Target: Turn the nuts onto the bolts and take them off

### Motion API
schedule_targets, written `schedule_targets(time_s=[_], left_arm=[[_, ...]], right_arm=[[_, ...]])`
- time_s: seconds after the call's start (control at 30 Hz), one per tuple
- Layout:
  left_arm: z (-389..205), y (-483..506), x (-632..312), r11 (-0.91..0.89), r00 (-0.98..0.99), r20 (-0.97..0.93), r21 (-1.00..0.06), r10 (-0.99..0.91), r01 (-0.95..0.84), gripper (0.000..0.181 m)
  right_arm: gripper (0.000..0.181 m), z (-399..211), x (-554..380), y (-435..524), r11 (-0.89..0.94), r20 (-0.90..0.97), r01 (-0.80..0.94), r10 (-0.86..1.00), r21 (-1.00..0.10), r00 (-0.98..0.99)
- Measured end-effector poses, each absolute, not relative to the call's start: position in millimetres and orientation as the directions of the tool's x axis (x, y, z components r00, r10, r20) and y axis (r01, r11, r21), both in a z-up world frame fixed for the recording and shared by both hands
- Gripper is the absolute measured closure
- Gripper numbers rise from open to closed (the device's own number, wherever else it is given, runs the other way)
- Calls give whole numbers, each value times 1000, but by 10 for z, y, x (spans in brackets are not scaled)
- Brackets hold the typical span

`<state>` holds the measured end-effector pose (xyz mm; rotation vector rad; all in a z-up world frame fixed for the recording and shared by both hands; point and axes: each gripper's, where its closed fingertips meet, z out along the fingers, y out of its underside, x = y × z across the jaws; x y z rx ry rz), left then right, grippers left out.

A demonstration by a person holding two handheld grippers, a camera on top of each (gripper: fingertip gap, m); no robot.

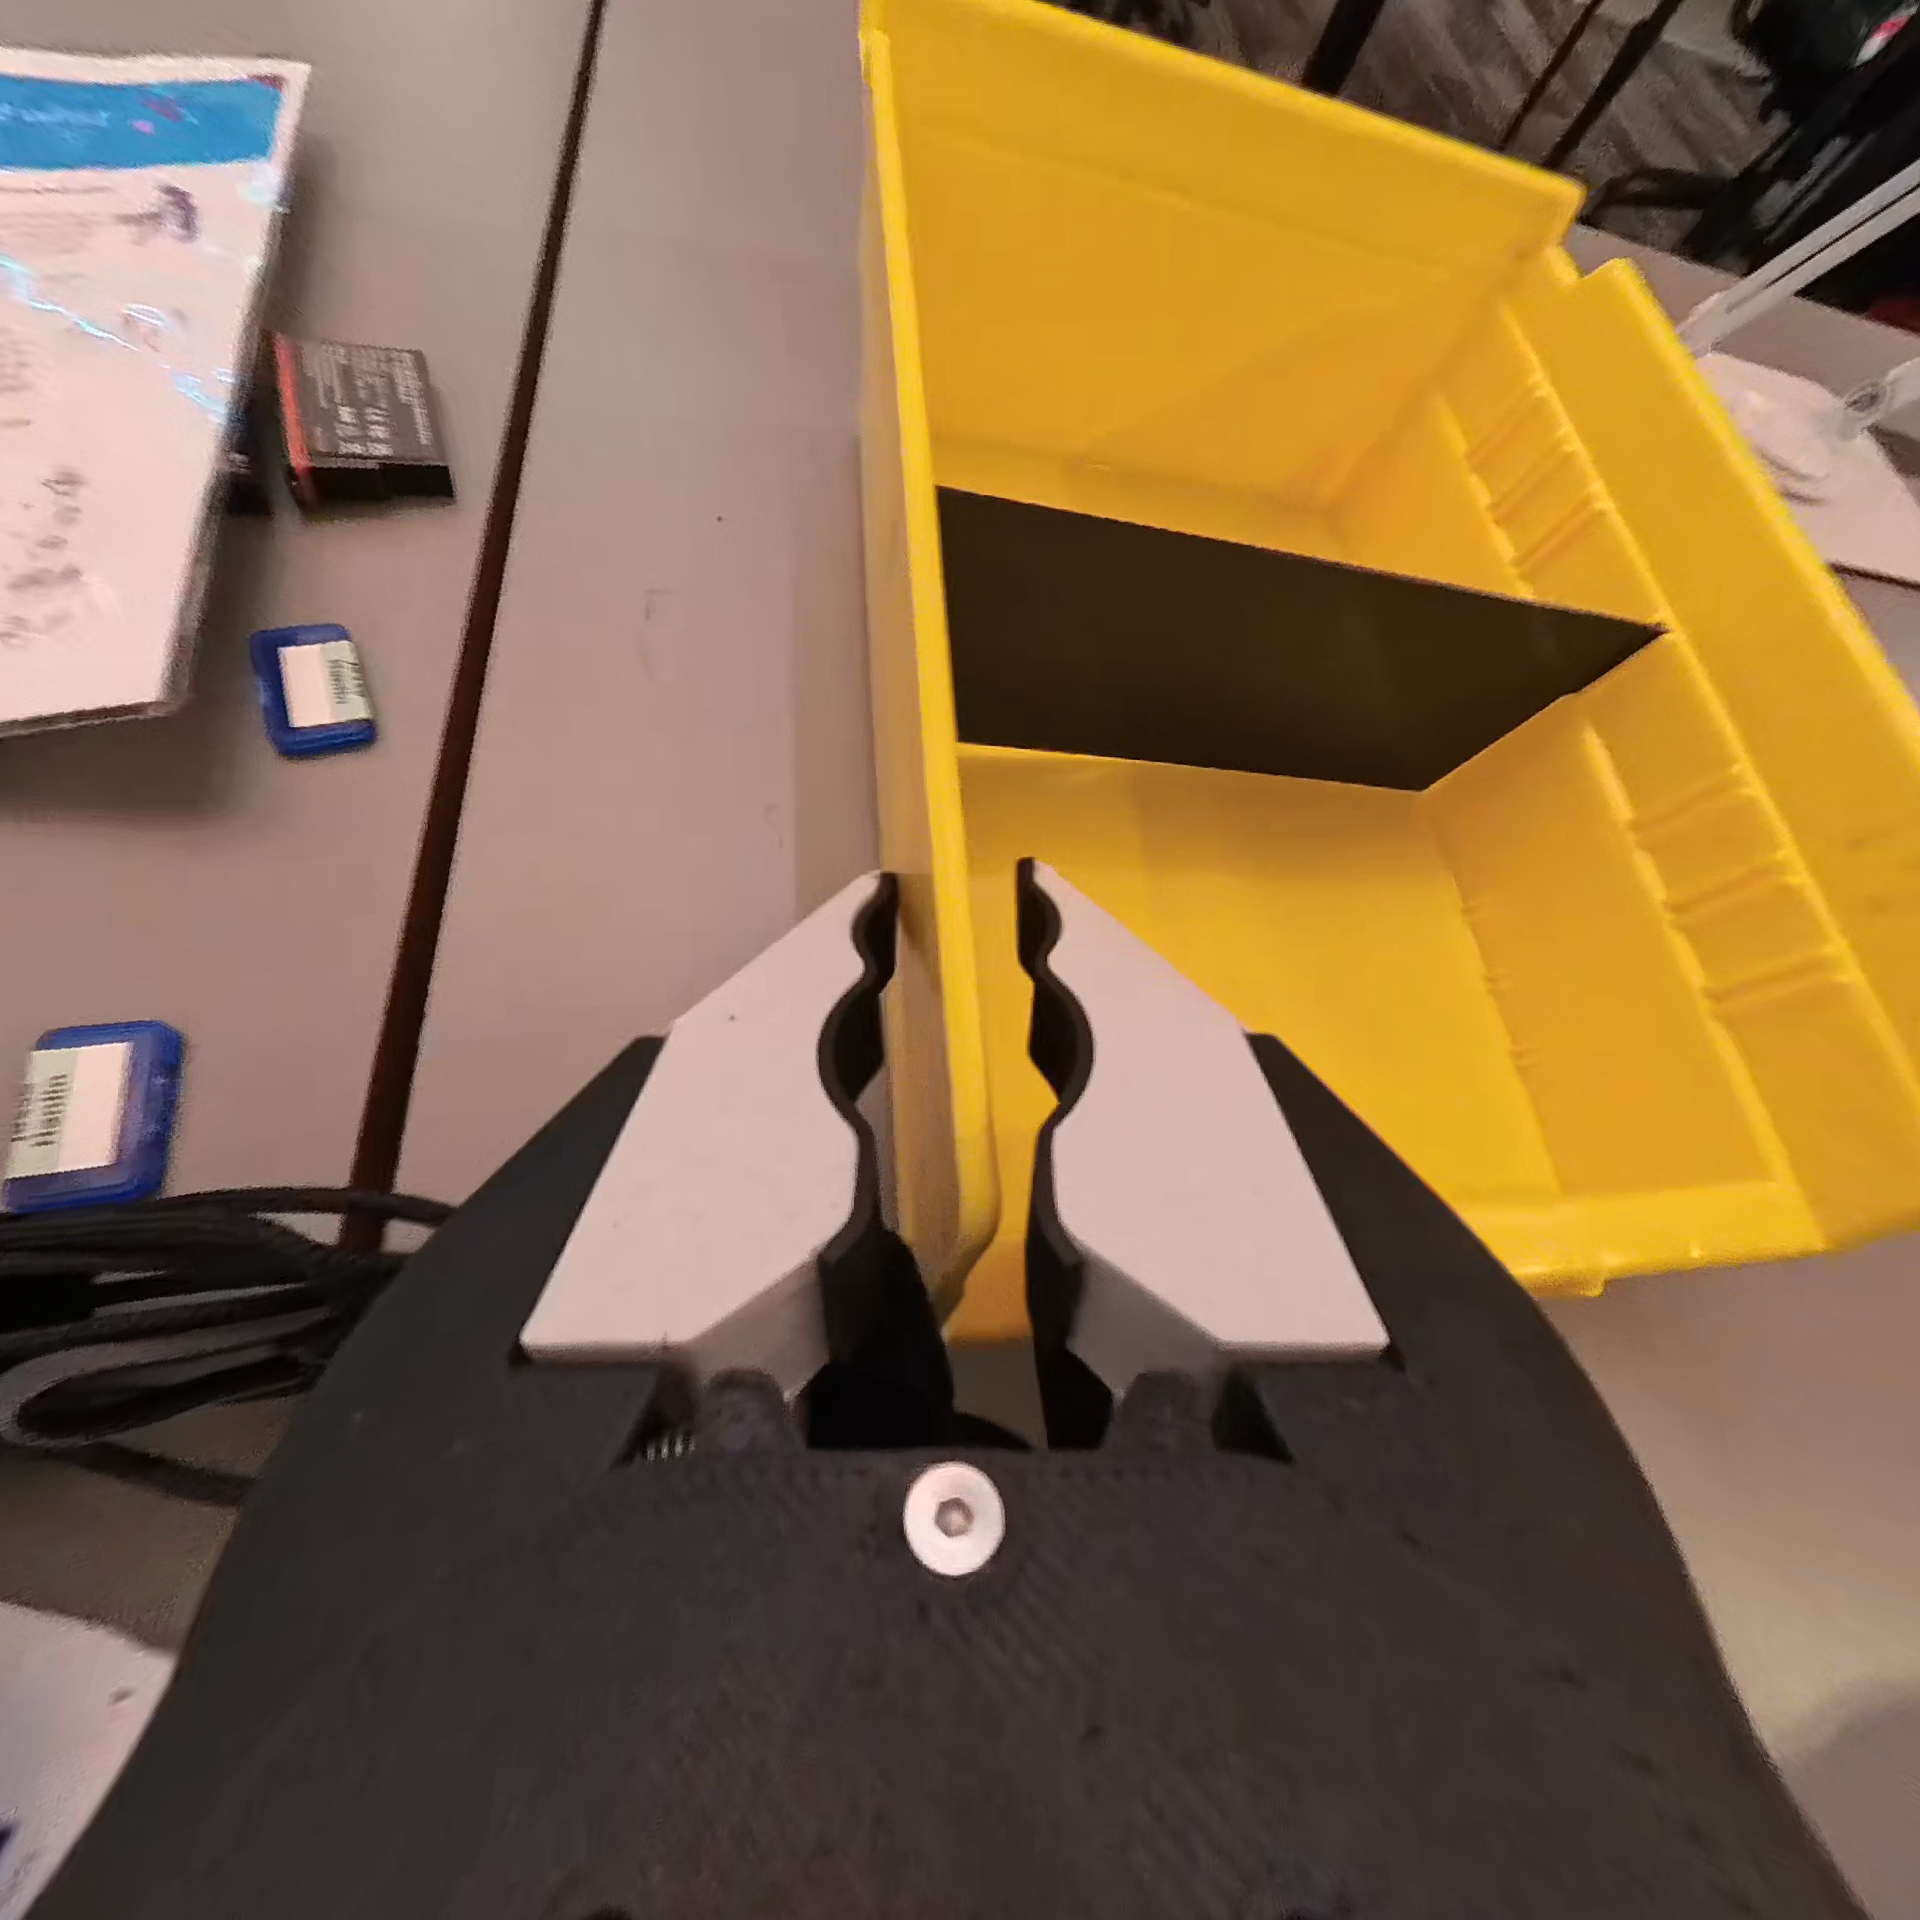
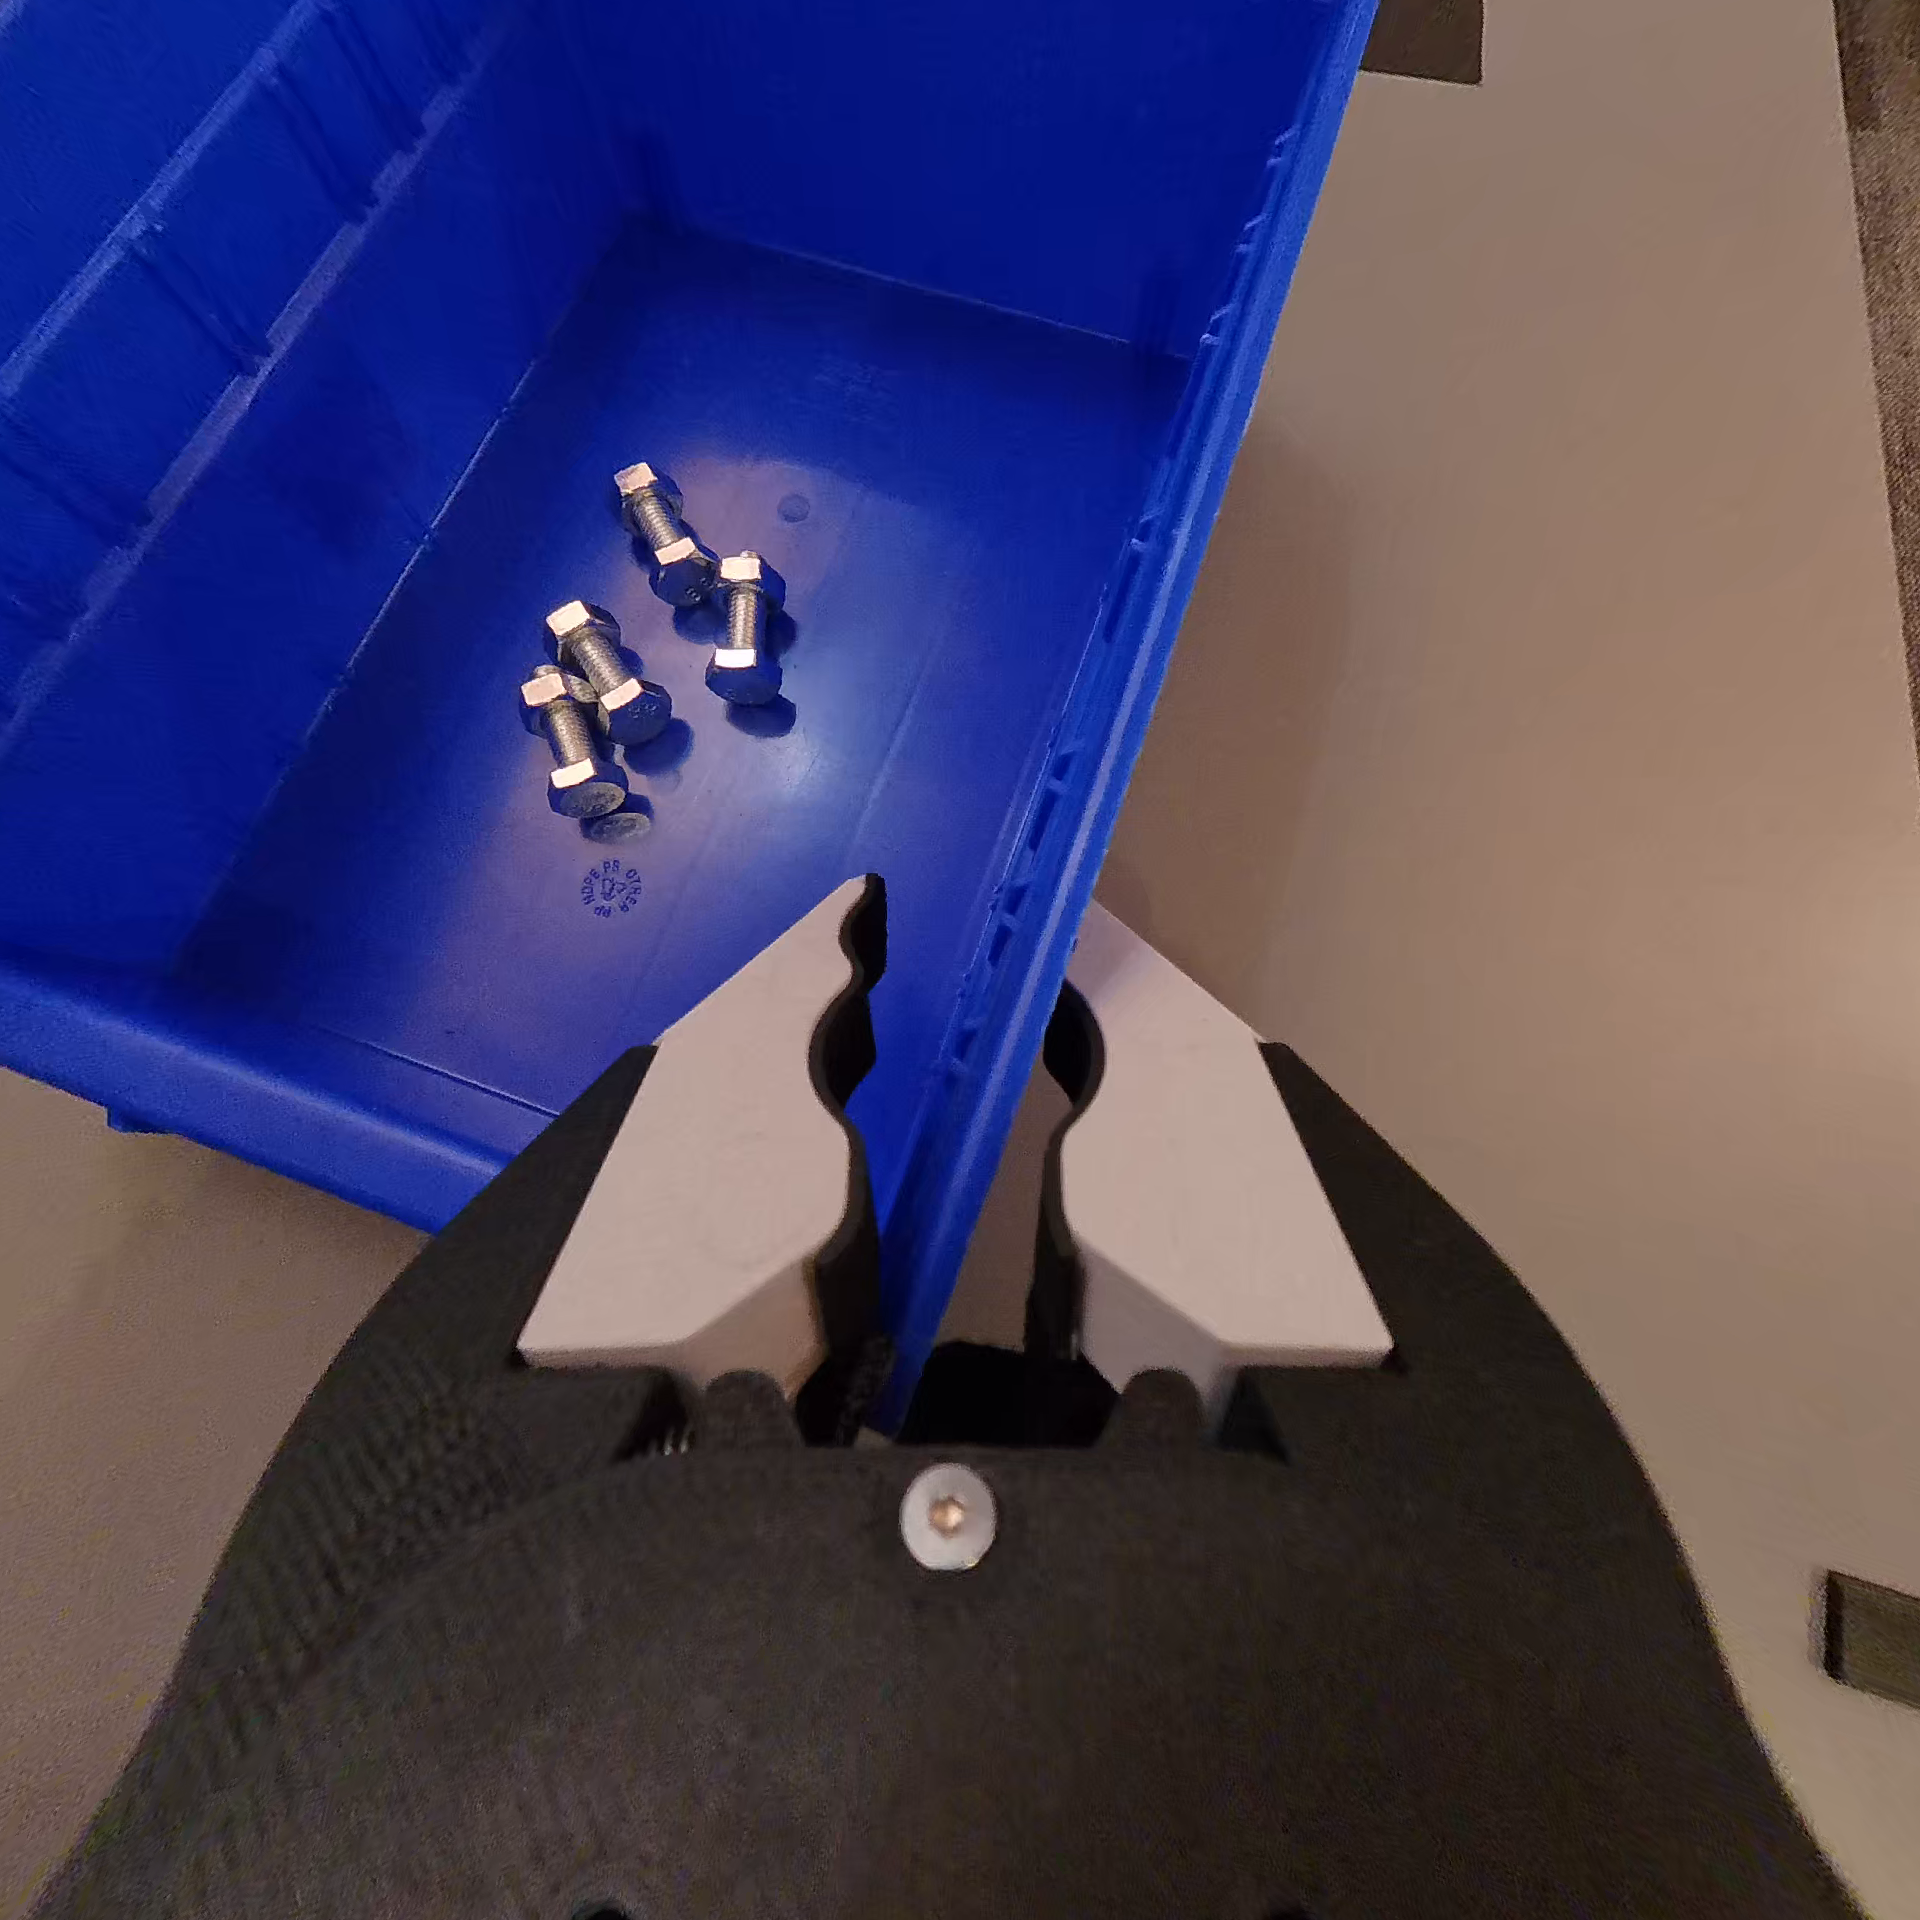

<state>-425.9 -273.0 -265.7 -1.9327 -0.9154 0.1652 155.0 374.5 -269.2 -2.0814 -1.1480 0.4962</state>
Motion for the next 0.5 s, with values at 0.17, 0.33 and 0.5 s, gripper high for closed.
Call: schedule_targets(time_s=[0.17, 0.33, 0.5], left_arm=[[-2647, -2692, -4277, -231, 692, 265, -813, 672, 535, 172], [-2646, -2608, -4208, -268, 722, 245, -814, 647, 515, 177], [-2589, -2590, -4186, -244, 727, 259, -827, 636, 507, 177]], right_arm=[[158, -2693, 1552, 3738, -369, 10, 576, 837, -729, 548], [159, -2696, 1533, 3669, -368, 11, 573, 835, -733, 550], [161, -2698, 1489, 3514, -358, 7, 581, 848, -731, 531]])
